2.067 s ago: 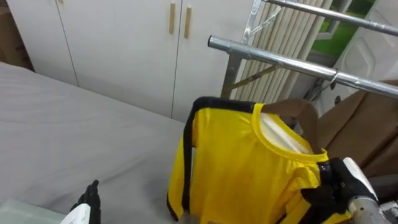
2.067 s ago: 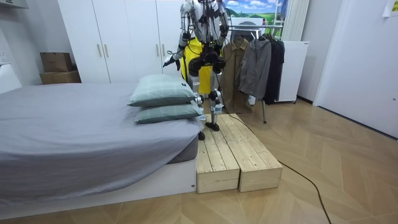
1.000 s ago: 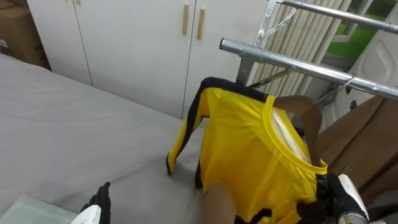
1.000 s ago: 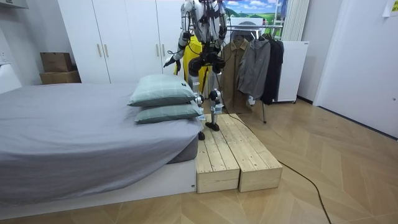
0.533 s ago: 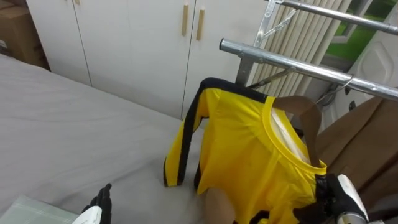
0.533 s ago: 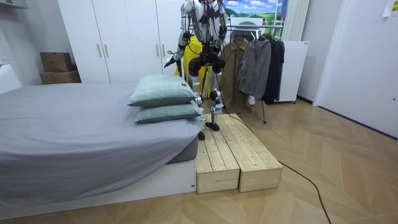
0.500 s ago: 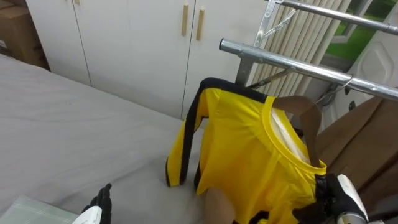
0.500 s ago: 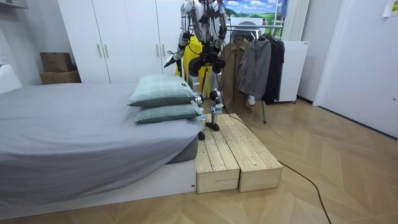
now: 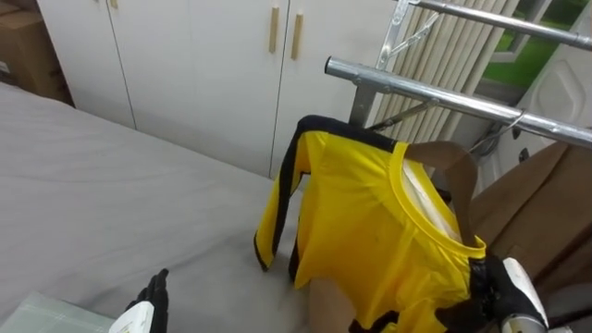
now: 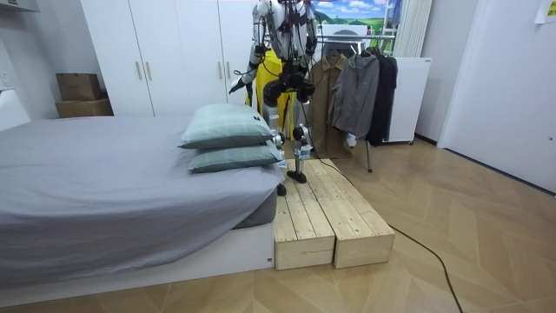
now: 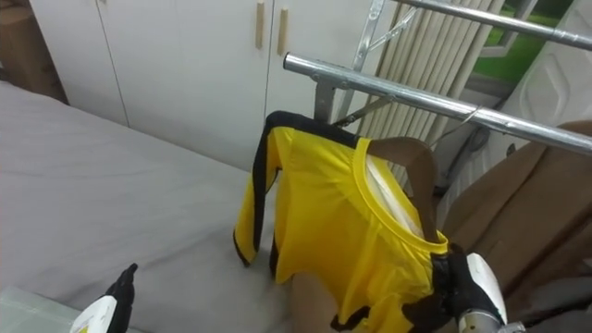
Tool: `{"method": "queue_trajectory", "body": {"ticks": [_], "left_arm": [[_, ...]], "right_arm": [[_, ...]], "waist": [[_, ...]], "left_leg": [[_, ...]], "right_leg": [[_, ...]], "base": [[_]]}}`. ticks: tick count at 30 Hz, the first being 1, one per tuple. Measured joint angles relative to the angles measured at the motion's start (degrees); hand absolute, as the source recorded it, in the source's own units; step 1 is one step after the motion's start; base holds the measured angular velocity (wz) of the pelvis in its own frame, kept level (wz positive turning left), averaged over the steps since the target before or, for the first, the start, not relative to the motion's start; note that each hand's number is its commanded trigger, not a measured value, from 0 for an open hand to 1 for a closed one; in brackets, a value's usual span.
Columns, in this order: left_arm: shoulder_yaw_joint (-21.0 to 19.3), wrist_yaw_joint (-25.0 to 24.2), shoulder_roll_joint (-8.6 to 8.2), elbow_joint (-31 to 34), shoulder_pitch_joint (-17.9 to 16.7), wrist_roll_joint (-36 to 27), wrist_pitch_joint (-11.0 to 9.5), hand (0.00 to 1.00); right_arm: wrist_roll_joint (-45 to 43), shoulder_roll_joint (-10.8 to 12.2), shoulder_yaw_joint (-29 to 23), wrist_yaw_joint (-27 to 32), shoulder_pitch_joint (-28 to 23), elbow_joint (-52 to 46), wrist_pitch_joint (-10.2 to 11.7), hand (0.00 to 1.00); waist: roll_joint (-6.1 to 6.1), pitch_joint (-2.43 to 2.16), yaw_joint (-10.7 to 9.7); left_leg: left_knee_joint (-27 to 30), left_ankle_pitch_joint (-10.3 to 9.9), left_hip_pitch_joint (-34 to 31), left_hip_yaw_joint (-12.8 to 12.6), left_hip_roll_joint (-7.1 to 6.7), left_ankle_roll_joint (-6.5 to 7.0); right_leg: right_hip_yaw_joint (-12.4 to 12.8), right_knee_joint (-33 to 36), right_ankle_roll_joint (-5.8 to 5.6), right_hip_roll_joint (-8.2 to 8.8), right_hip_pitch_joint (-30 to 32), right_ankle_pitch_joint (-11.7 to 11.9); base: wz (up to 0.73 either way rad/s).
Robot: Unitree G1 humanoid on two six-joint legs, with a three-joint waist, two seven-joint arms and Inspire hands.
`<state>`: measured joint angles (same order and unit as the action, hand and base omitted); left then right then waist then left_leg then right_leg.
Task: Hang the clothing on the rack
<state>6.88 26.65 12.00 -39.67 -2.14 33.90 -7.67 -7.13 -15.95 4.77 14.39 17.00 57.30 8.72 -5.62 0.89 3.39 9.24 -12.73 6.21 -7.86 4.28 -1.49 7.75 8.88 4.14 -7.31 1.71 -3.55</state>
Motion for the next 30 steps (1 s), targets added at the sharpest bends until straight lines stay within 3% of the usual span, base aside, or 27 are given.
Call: {"method": "queue_trajectory", "body": {"ticks": [3,8,13,21,25,30], "left_arm": [[-0.1,0.2,0.06,0.3,0.3,0.2,0.0,0.00],[-0.3,0.1,0.05,0.3,0.3,0.5,-0.1,0.00],[-0.3,0.2,0.07,0.2,0.5,-0.7,-1.1,0.00],[-0.6,0.3,0.31,-0.4,0.5,-0.6,-1.2,0.00],[-0.6,0.3,0.38,-0.5,0.5,-0.7,-1.2,0.00],[-0.6,0.5,0.51,-1.1,0.4,-1.9,-1.2,0.00]], "right_arm": [[9.2,0.0,-0.5,-2.9,0.0,-0.5,0.0,0.00],[22.7,0.0,-2.2,-7.7,-0.1,-2.4,-0.1,0.00],[32.6,-0.1,-2.2,-11.0,-0.1,-2.5,-0.3,0.00],[57.1,-0.1,-2.2,-14.7,-1.6,-6.9,-1.3,0.00],[62.7,-0.1,-2.1,-15.4,-2.4,-9.0,-1.3,0.00],[63.3,-0.1,-2.1,-16.0,-2.4,-9.1,-1.3,0.00]], "waist": [[0.79,-0.30,-0.1],[1.02,-0.24,-1.6],[1.02,-0.24,-2.0],[1.35,-0.11,-2.4],[1.37,-0.14,-2.6],[1.45,-0.17,-3.2]], "left_leg": [[-0.1,0.0,0.1,-0.4,0.08,0.00],[0.0,0.0,0.3,-0.5,0.13,0.01],[0.1,0.0,-0.1,-1.4,0.01,0.01],[0.2,0.0,-0.6,-1.5,0.06,0.01],[0.2,0.0,-0.6,-1.4,0.05,0.01],[0.2,0.0,-0.6,-1.4,0.02,0.01]], "right_leg": [[0.3,0.1,0.01,0.10,0.2,0.0],[0.5,0.0,0.02,0.17,-0.1,0.0],[1.5,0.9,-0.01,0.07,1.0,0.0],[1.4,0.9,-0.01,-0.04,1.5,0.0],[1.4,0.9,-0.01,0.00,1.5,0.0],[1.3,0.9,-0.02,0.05,1.4,0.0]], "base": [[-0.06],[-0.02],[-0.10],[0.00],[0.00],[0.00]]}}
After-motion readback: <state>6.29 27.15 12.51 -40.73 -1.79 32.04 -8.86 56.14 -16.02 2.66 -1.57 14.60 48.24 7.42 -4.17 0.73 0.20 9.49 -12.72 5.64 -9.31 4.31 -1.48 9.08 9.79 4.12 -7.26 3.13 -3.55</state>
